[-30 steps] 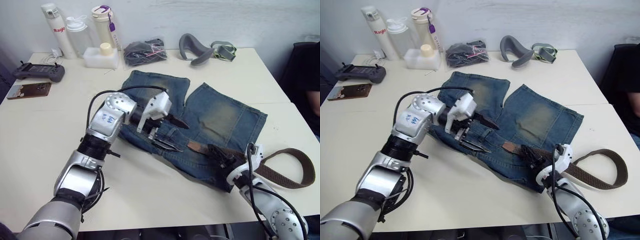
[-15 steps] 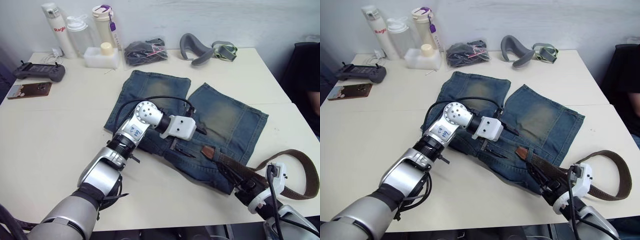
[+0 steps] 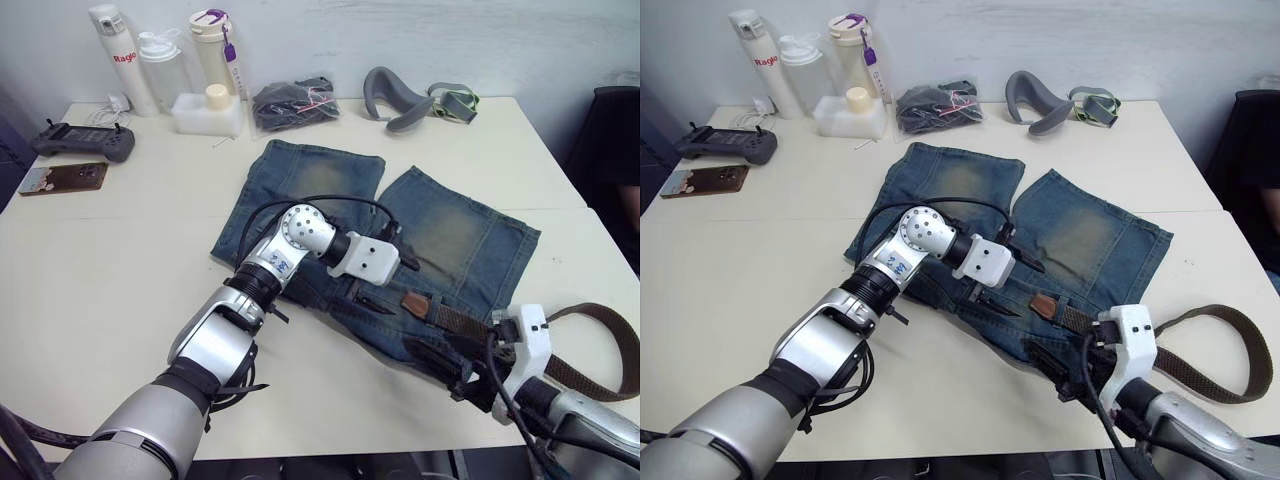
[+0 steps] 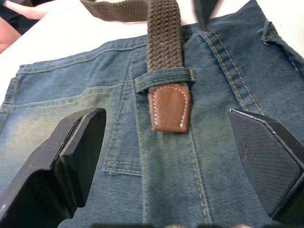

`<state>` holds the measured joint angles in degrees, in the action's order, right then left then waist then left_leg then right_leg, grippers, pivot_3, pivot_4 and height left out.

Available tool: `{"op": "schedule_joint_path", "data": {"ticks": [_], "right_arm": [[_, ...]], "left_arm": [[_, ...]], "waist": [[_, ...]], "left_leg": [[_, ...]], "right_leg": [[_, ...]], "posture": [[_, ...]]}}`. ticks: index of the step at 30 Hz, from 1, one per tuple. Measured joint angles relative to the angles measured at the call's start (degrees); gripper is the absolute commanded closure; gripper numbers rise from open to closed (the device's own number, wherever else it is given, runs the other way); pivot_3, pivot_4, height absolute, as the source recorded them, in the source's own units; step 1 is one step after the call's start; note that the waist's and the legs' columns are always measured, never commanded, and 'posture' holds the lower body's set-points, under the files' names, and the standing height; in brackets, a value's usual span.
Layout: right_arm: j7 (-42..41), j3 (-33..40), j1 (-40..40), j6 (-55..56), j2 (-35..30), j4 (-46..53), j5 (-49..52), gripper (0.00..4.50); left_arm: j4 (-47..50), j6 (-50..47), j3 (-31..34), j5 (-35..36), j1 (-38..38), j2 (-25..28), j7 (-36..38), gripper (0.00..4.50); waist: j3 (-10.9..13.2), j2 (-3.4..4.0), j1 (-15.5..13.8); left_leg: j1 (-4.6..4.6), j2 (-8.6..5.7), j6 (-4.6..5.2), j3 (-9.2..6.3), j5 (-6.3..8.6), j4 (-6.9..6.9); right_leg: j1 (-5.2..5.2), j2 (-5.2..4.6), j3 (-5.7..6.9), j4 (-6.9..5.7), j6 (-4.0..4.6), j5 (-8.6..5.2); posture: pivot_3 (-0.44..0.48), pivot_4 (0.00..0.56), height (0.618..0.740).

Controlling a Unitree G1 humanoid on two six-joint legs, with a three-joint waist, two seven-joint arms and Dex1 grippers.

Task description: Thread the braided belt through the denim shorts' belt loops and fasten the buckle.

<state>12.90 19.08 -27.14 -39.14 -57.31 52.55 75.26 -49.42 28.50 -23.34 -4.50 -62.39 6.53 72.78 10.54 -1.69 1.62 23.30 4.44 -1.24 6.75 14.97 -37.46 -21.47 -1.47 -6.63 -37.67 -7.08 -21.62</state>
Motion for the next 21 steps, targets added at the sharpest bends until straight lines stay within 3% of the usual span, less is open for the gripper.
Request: {"op": "schedule_joint_path", "data": {"ticks": [5,9,12,16,19,21], "right_arm": [[-7.37,1.25,-1.78,0.50,-1.99,0.04,-7.55,0.04],[-12.21,0.57,-2.34,2.85,-5.84,0.07,-12.43,0.04],[-12.86,-1.53,-3.03,4.32,-7.48,0.08,-16.71,0.85],[-13.19,-3.24,-3.25,5.46,-7.49,0.08,-18.61,2.85],[-12.78,-5.32,-2.28,5.29,-7.44,0.09,-20.94,4.24],[-12.66,-6.37,-1.99,4.96,-7.39,0.09,-21.87,4.38]], "left_arm": [[0.19,-9.05,2.15,2.70,0.00,-1.89,1.54,0.00],[1.31,-30.32,4.48,6.50,-0.57,-3.84,2.77,0.00],[2.09,-46.62,6.92,10.60,-2.95,-4.27,4.96,0.00],[4.22,-59.12,7.79,13.04,-4.55,-3.29,7.30,0.00],[4.23,-61.82,6.30,12.71,-4.51,-2.73,8.28,0.00],[4.23,-61.87,5.55,12.39,-4.44,-2.49,8.78,0.00]], "waist": [[0.00,-0.01,-0.01],[0.01,-0.04,0.12],[0.02,-0.05,0.15],[0.02,-0.04,0.08],[0.02,-0.05,0.02],[0.02,-0.05,0.01]], "left_leg": [[0.00,0.03,-0.02,-0.01,-0.01,0.06],[0.02,0.01,-0.01,-0.03,-0.01,-0.07],[0.02,0.02,-0.02,-0.07,-0.01,-0.08],[0.00,0.03,-0.12,-0.08,-0.07,-0.02],[0.00,0.03,-0.15,-0.07,-0.09,-0.08],[0.00,0.02,-0.15,-0.05,-0.09,-0.08]], "right_leg": [[-0.02,0.06,0.01,0.00,0.03,-0.02],[-0.01,0.05,0.02,-0.06,0.01,-0.01],[-0.02,0.06,0.05,-0.11,0.01,-0.01],[-0.01,0.08,0.05,-0.10,0.02,-0.02],[-0.01,0.05,0.05,-0.10,0.02,-0.02],[-0.01,0.03,0.04,-0.11,0.02,-0.02]], "posture": [[0.000,0.150,0.740],[0.000,0.150,0.740],[0.000,0.150,0.740],[0.000,0.150,0.740],[0.000,0.150,0.740],[0.000,0.150,0.740]]}}
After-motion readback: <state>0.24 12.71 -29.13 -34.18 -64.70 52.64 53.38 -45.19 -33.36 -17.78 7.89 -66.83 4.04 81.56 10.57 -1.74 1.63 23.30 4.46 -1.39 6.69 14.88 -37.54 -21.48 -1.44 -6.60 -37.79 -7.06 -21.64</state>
